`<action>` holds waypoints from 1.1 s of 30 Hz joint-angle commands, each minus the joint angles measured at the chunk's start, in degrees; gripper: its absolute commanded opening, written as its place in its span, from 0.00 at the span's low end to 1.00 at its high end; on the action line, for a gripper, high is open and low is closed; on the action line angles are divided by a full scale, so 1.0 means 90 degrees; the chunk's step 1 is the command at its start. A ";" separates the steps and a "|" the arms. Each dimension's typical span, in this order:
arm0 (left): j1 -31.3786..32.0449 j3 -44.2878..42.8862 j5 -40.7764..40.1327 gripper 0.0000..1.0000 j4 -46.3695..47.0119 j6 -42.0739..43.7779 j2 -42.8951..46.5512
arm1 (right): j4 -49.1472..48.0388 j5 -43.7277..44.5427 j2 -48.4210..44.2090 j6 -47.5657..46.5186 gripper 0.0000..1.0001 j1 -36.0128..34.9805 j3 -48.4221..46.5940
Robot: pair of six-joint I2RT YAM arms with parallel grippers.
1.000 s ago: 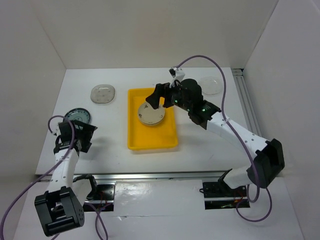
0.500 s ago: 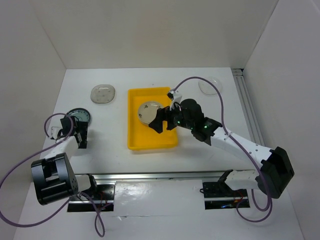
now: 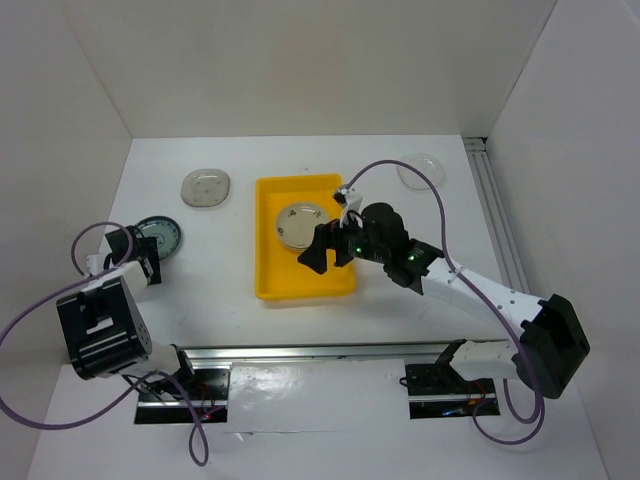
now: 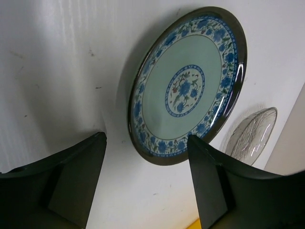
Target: Place the plates into the plastic bin on the countertop
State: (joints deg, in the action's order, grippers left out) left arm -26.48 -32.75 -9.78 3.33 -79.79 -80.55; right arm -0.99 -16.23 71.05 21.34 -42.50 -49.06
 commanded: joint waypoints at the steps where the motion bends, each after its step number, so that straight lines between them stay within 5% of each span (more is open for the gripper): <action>1: -0.0036 -0.0071 -0.0075 0.82 -0.0273 0.0047 -0.0365 | -0.0456 -0.0140 -0.0150 -0.0047 1.00 -0.0034 0.0060; 3: -0.0036 -0.0149 -0.0017 0.72 -0.0273 0.0047 -0.0522 | -0.0456 -0.0140 -0.0150 -0.0047 1.00 -0.0034 0.0060; 14: -0.0036 -0.0443 0.0110 0.58 -0.0409 0.0047 -0.1108 | -0.0573 -0.0140 -0.0208 0.0011 1.00 -0.0034 0.0060; 17: -0.0036 -0.0511 0.0110 0.35 -0.0478 0.0047 -0.1274 | -0.0573 -0.0082 -0.0277 0.0070 1.00 -0.0034 0.0060; 22: -0.0036 -0.0511 0.0169 0.31 -0.0478 0.0047 -0.1333 | -0.0505 -0.0013 -0.0491 0.0070 1.00 -0.0034 0.0060; 27: -0.0036 -0.0637 0.0169 0.00 -0.0624 0.0047 -0.1391 | -0.0378 0.0045 -0.0550 0.0011 1.00 0.0024 0.0060; 33: -0.0036 -0.0930 0.0169 0.00 -0.1190 0.0047 -0.0711 | -0.0261 0.0132 -0.0550 -0.0047 1.00 0.0025 0.0002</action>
State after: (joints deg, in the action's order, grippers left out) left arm -26.65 -40.27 -7.38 1.87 -80.66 -90.32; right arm -2.33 -16.21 67.94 21.71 -42.50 -49.01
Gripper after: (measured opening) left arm 0.193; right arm 0.999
